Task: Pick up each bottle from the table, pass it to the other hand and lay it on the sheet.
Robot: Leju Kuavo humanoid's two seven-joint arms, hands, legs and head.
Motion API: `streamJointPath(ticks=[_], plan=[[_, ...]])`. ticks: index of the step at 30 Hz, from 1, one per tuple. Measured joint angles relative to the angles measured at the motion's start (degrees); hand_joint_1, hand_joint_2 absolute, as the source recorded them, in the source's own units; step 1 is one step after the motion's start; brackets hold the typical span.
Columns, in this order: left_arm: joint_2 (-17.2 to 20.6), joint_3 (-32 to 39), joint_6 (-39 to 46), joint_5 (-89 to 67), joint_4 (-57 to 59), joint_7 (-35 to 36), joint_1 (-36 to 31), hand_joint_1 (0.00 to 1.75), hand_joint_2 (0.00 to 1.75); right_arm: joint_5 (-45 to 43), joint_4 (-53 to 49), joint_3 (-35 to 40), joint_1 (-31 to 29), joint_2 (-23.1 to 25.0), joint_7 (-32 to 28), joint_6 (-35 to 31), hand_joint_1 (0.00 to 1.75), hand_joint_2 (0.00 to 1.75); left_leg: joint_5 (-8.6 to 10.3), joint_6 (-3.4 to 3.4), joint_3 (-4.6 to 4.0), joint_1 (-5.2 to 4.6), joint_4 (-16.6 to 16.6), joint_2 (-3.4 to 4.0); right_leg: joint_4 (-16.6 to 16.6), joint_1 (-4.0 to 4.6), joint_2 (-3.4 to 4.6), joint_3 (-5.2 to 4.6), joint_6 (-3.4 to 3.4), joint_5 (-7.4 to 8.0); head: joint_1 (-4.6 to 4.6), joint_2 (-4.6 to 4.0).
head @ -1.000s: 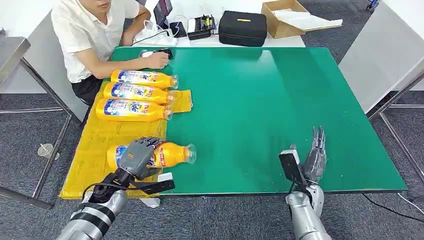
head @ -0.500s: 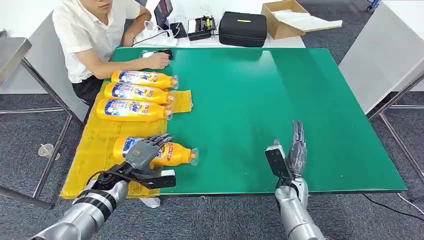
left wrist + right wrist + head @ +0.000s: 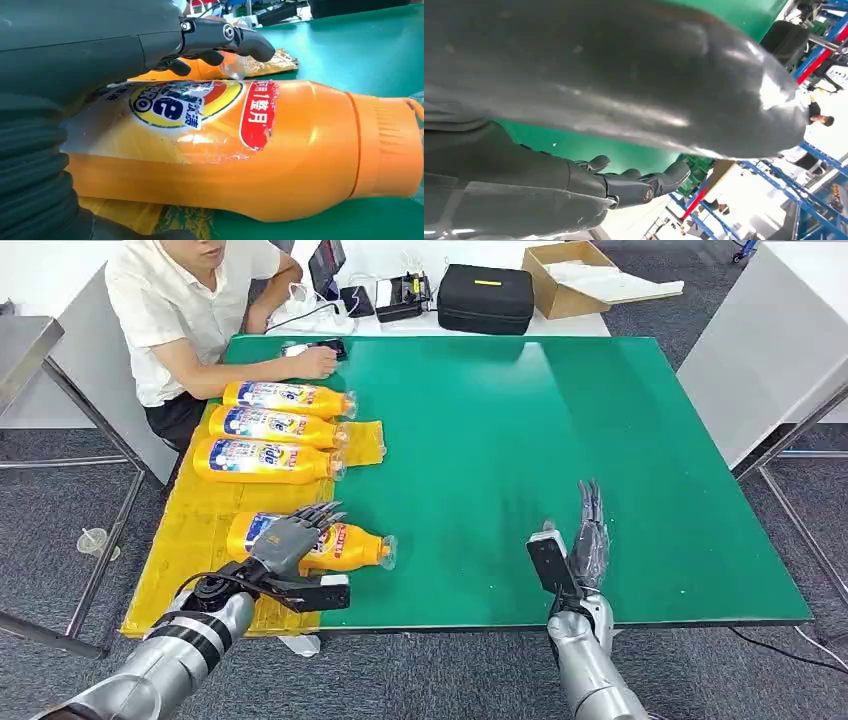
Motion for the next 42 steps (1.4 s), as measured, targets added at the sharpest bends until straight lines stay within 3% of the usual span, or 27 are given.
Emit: streamJointPath(ticks=[9, 19, 29, 32, 34, 36, 42], plan=[[0.42, 0.68, -8.79, 12.70, -3.65, -7.56, 0.01, 0.00, 1.75, -3.06, 0.07, 1.25, 0.00, -0.20, 0.00, -0.04, 0.00, 0.00, 0.00, 0.00, 0.05, 0.00, 0.00, -0.01, 0.00, 0.00, -0.01, 0.06, 0.00, 0.00, 0.00, 0.00], [2.08, 0.44, -8.55, 19.32, -17.51, -9.59, 3.98, 0.00, 1.75, -5.07, -0.22, 2.88, 0.15, -0.70, 0.00, -0.07, 0.00, 0.00, -0.01, 0.00, -0.03, 0.00, 0.01, 0.00, 0.00, 0.00, 0.00, -0.05, 0.00, -0.01, 0.00, 0.00], [2.93, -0.13, -7.79, 20.38, -21.02, -10.53, 5.25, 0.00, 1.75, -6.15, -0.67, 3.50, 0.32, -0.94, -0.02, 0.17, 0.00, 0.00, -0.01, 0.00, -0.03, 0.00, 0.02, 0.00, 0.00, -0.01, 0.00, -0.06, 0.01, -0.01, 0.00, 0.00], [0.91, 1.75, -0.22, 30.03, -27.03, -14.41, 10.14, 0.00, 1.75, -18.87, -10.54, 4.35, 4.98, -0.30, -0.07, 5.59, 0.00, 0.00, -0.03, 0.02, -0.08, -0.07, 0.02, -0.12, 0.00, -0.06, -0.09, -0.04, 0.02, -0.07, -0.04, 0.00], [-2.33, 2.62, 3.91, 42.41, -34.67, -11.18, 14.94, 0.00, 1.75, -26.91, -18.48, 4.15, 7.52, 1.76, 1.76, 11.17, 0.00, 0.00, -0.16, -0.04, -0.12, -0.03, 0.02, -0.02, -0.03, -0.02, -0.02, -0.07, 0.01, -0.08, 0.05, 0.00], [-4.18, 2.60, 3.58, 51.55, -39.96, -7.75, 18.28, 0.00, 1.75, -26.91, -22.83, 4.02, 9.79, 4.18, 5.08, 9.90, 0.00, 0.00, -0.32, -0.04, -0.09, -0.05, 0.01, 0.09, -0.05, -0.04, 0.12, -0.19, 0.00, -0.10, -0.02, 0.00], [-5.77, 2.88, 3.50, 55.21, -47.91, -7.28, 22.44, 0.00, 1.75, -28.13, -29.04, 3.94, 12.56, 6.93, 5.22, 8.74, 0.00, 0.00, -0.28, -0.08, -0.16, 0.04, -0.02, 0.06, -0.04, 0.03, 0.10, -0.27, -0.07, -0.14, 0.00, 0.00]])
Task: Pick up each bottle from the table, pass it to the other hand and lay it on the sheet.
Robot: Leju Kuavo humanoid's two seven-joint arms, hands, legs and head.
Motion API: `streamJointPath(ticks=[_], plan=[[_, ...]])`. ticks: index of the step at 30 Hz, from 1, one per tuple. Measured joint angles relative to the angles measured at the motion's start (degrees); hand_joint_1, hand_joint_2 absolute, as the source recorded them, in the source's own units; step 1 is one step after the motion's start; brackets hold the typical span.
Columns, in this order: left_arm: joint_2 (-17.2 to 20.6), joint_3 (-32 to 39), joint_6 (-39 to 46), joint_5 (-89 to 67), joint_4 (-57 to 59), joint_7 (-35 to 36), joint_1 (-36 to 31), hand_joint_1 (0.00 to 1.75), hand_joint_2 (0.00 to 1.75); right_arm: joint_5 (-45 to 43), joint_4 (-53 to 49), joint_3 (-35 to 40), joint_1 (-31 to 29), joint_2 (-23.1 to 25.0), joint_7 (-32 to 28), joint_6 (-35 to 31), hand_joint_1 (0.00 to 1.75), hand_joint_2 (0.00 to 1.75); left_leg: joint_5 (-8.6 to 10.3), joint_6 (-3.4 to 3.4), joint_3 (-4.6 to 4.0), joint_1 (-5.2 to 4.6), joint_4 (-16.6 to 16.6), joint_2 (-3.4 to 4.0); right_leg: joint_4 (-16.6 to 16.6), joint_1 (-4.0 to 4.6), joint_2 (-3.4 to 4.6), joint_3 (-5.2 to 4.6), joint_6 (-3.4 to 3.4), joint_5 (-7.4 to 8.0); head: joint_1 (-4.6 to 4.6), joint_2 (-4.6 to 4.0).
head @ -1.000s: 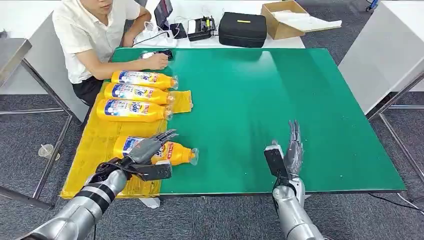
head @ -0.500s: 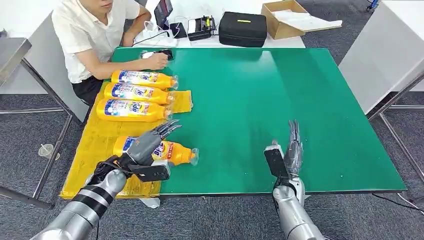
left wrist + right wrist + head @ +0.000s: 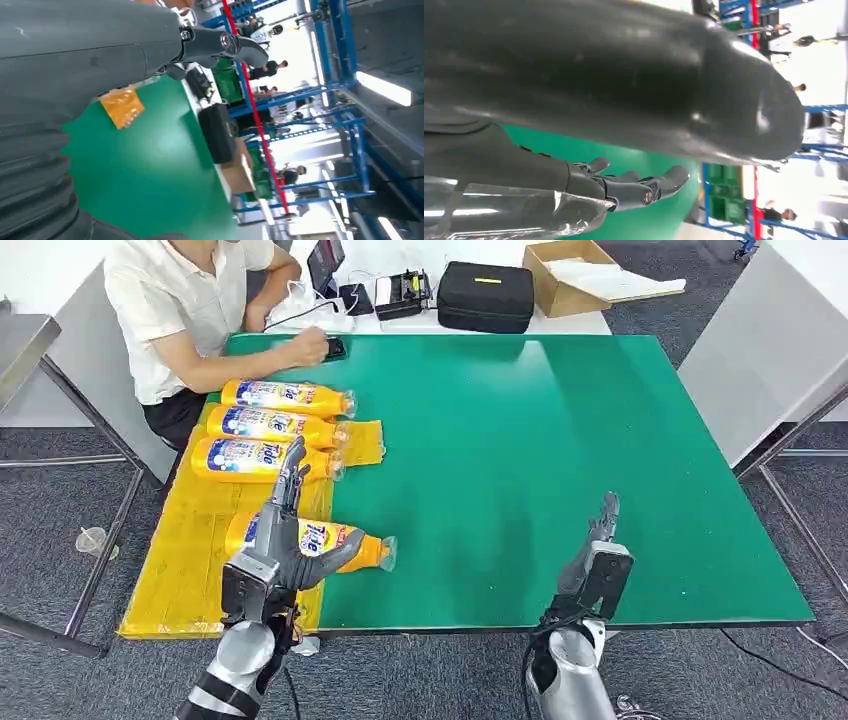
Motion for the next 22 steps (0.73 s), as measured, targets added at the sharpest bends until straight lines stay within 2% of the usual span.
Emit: streamJointPath(ticks=[22], plan=[[-0.66, 0.83, -0.22, 0.24, -3.46, 0.00, 1.44, 0.00, 1.75, -0.04, -2.82, -0.55, 1.08, 1.14, 0.00, 0.00, 0.00, 0.00, 0.06, -0.02, 0.01, -0.01, 0.01, 0.01, 0.00, -0.01, 0.00, 0.02, 0.01, 0.04, -0.02, 0.00]])
